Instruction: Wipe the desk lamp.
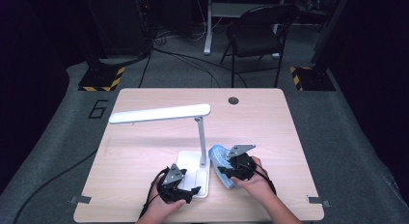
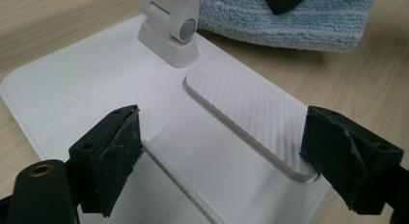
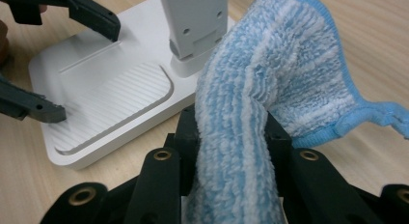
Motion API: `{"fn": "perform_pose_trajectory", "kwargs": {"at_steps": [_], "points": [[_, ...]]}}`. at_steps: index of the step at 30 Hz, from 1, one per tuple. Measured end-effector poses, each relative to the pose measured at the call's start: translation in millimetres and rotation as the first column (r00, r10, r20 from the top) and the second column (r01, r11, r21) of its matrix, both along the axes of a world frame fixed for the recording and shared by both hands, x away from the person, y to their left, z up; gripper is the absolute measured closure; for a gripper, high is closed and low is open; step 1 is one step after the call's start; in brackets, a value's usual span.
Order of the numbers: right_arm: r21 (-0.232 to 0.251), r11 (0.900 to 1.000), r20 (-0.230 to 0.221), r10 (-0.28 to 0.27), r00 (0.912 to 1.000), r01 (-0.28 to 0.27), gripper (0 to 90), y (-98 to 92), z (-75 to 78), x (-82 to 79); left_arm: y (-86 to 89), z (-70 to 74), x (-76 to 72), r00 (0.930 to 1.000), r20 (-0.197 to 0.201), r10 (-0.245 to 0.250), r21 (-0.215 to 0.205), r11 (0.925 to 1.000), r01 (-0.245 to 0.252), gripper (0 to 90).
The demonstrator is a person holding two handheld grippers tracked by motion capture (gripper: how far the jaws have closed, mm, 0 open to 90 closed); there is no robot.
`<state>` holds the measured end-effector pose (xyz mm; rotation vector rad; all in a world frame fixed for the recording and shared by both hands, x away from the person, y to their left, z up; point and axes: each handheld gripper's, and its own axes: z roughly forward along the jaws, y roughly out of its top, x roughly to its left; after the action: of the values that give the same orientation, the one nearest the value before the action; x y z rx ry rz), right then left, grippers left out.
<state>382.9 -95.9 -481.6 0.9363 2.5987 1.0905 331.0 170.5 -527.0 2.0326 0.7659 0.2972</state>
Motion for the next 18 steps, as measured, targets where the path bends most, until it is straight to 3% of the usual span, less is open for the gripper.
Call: {"fn": "perform_pose_trajectory", "kwargs": {"at_steps": [9, 18], "points": [[-0.004, 0.999, -0.030, 0.042, 0.9987, -0.042, 67.9, 11.5, -9.6, -7.2, 0.3, 0.2, 0.3, 1.0000, 0.004, -0.003, 0.005, 1.0000, 0.003, 14.3], [0.035, 0.999, -0.050, 0.042, 0.9979, -0.040, 68.0, 22.6, -17.3, -9.2, 0.2, 0.2, 0.0, 1.0000, 0.003, -0.002, 0.006, 1.0000, 0.002, 14.4]]}}
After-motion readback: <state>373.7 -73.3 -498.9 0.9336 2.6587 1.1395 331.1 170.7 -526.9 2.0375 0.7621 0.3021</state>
